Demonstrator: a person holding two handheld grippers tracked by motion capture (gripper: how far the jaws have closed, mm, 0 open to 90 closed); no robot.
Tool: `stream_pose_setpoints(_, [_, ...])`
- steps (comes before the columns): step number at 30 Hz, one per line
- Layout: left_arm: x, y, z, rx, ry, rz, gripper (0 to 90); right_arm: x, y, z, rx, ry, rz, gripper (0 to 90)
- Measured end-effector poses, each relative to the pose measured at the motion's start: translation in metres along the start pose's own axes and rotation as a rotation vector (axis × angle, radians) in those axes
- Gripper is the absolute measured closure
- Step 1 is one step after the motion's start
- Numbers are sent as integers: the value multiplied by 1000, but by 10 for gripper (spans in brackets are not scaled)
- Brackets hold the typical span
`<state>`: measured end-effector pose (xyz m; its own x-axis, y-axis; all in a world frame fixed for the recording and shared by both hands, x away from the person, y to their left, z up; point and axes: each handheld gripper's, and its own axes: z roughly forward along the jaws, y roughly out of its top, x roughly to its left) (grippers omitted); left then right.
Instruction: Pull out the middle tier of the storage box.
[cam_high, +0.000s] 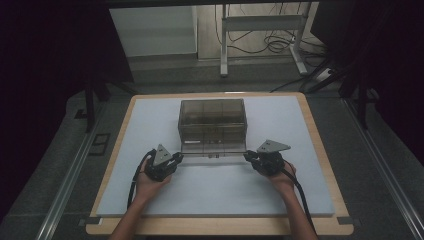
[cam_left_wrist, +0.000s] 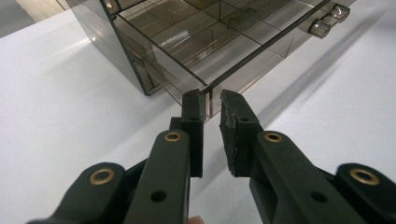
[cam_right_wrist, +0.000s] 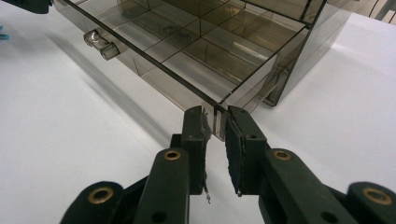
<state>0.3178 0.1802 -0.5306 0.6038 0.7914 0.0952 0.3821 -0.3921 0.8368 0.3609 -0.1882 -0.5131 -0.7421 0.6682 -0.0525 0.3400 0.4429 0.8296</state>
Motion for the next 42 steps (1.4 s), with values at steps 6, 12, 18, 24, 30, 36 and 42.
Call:
stream_pose_setpoints(6, [-1, 0, 1, 1, 4, 7, 783, 0, 0, 0, -4, 7, 4, 727])
stream_pose_setpoints(12, [1, -2, 0, 5, 33, 9, 678, 1, -1, -1, -8, 0, 6, 619])
stream_pose_setpoints(18, [9, -3, -7, -13, 19, -46, 540, 0, -4, -9, -22, -12, 28, 530])
stream_pose_setpoints(24, [12, -4, -12, -1, 10, -62, 451, -1, -6, -16, -30, -24, 51, 439])
stream_pose_setpoints(30, [13, -2, -21, 23, 2, -65, 408, 1, -10, -21, -24, -14, 56, 394])
stream_pose_setpoints(36, [11, -2, -28, 75, 12, -56, 392, 0, -13, -26, -28, -12, 64, 366])
stream_pose_setpoints(42, [11, -3, -35, 92, -11, -66, 397, -2, -16, -32, -33, -28, 76, 359])
